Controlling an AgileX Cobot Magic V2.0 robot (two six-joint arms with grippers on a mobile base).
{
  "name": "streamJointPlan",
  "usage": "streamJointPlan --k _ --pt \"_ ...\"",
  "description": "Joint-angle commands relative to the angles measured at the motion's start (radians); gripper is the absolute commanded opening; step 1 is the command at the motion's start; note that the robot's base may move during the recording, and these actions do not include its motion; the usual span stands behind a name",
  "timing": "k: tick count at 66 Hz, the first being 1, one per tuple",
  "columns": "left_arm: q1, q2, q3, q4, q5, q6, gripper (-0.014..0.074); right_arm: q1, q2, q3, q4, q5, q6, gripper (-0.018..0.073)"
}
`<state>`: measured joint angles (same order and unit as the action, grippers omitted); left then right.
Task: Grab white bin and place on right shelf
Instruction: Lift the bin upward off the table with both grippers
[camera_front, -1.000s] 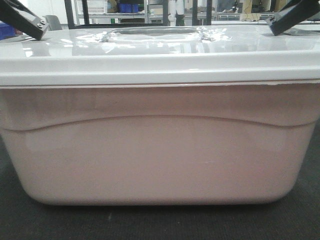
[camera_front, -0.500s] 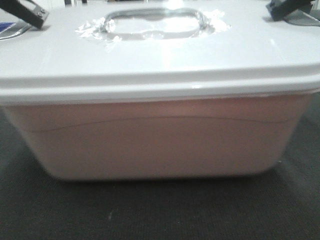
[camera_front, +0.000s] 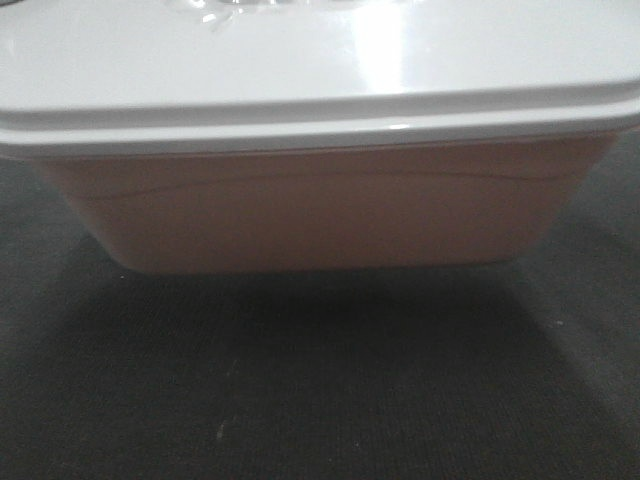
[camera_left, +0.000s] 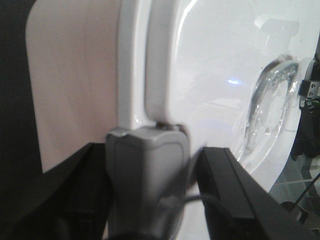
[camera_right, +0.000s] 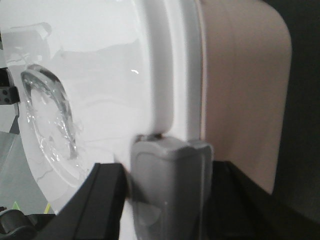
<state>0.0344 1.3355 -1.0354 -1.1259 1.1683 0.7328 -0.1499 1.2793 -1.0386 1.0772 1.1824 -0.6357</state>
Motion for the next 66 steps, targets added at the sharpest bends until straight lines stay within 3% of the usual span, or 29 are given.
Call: streamJointPlan --k 1,28,49,66 --pt "-0.013 -0.067 -0.036 -0.153 0.149 0.01 0.0239 0.006 -0.068 -0.036 0.132 0.151 -0.012 0.0397" --pt "-0.013 -0.252 -0.036 -0.153 0.145 0.01 0.0239 0.006 -0.232 -0.036 0.132 0.135 -0.022 0.0397" --pt "-0.013 -0.395 -0.036 -0.153 0.071 0.01 0.0239 0.006 -0.345 -0.036 0.132 0.091 -0.032 0.0397" --pt "-0.013 -0.424 -0.036 -0.149 0.057 0.01 0.0239 0.006 -0.392 -0.036 0.138 0.091 -0.032 0.0397"
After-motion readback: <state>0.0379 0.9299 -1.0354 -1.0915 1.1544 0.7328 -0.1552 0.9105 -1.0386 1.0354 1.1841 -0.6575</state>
